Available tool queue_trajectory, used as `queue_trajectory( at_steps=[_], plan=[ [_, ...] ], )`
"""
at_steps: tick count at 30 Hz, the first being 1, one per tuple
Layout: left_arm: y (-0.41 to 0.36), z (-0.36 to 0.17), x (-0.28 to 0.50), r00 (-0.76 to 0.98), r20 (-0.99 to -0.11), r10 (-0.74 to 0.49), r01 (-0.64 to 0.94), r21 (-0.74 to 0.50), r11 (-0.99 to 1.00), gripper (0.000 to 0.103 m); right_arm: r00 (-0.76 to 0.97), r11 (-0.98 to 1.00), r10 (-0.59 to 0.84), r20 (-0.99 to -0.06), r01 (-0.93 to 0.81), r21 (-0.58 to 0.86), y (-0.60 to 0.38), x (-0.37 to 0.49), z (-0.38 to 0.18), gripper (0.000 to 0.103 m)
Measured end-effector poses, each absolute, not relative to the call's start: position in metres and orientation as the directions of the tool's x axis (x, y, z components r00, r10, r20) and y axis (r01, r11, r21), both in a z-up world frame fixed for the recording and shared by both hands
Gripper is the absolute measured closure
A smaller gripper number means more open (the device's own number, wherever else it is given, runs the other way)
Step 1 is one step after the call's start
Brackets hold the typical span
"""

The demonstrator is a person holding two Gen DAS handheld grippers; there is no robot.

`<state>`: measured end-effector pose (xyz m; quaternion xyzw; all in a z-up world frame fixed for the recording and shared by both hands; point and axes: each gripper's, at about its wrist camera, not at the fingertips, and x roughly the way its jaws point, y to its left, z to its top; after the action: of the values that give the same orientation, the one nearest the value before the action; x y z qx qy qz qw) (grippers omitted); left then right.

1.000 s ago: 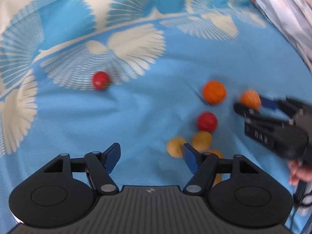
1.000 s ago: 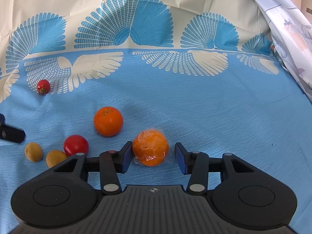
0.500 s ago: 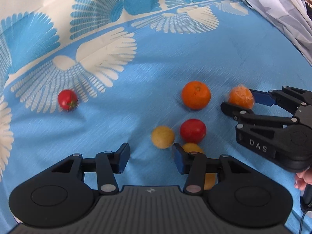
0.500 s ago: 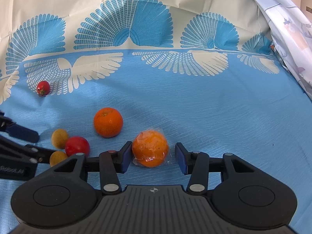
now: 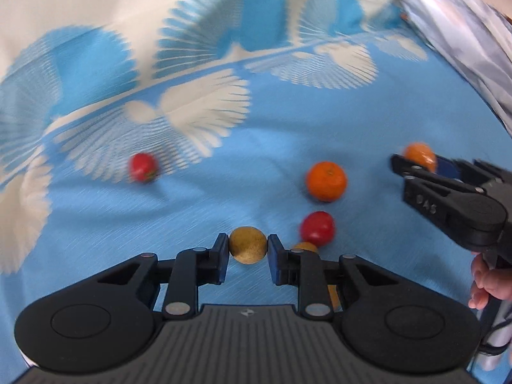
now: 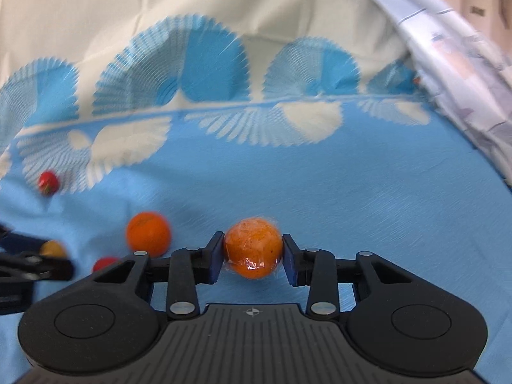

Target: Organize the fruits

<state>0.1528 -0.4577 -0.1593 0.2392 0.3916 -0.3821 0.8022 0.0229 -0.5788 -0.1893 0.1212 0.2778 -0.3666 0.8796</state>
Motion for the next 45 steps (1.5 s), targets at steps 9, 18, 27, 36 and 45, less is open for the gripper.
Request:
queue_trajectory(
  at_steps=[9, 18, 27, 36, 45],
  plan=[
    [-0.318, -0.074, 0.120, 0.512, -0.818, -0.262, 0.562, 0.088, 0.822, 0.075, 0.519, 0.595, -0.685, -0.511, 0.804, 0.018, -0.571, -0.003, -0.172, 0.064],
    [-0.172, -0.009, 0.052, 0.542, -0.812, -0.216, 0.430, 0.047, 0.902, 0.075, 0.753, 0.846, -0.425, -0.502, 0.528, 0.076, -0.419, -0.088, -0.076, 0.064],
    [-0.060, 0.022, -0.018, 0.593, -0.777, -0.211, 0.355, 0.017, 0.935, 0.075, 0.811, 0.953, -0.056, -0.582, 0.216, 0.210, -0.272, -0.132, -0.027, 0.064],
    [0.014, 0.026, -0.062, 0.627, -0.750, -0.211, 0.305, -0.013, 0.952, 0.075, 0.808, 0.978, 0.084, -0.584, 0.046, 0.205, -0.182, -0.150, 0.000, 0.064],
    [0.036, 0.026, -0.067, 0.644, -0.735, -0.213, 0.275, -0.038, 0.961, 0.075, 0.812, 0.990, 0.056, -0.581, 0.032, 0.140, -0.165, -0.157, 0.012, 0.064]
  ],
)
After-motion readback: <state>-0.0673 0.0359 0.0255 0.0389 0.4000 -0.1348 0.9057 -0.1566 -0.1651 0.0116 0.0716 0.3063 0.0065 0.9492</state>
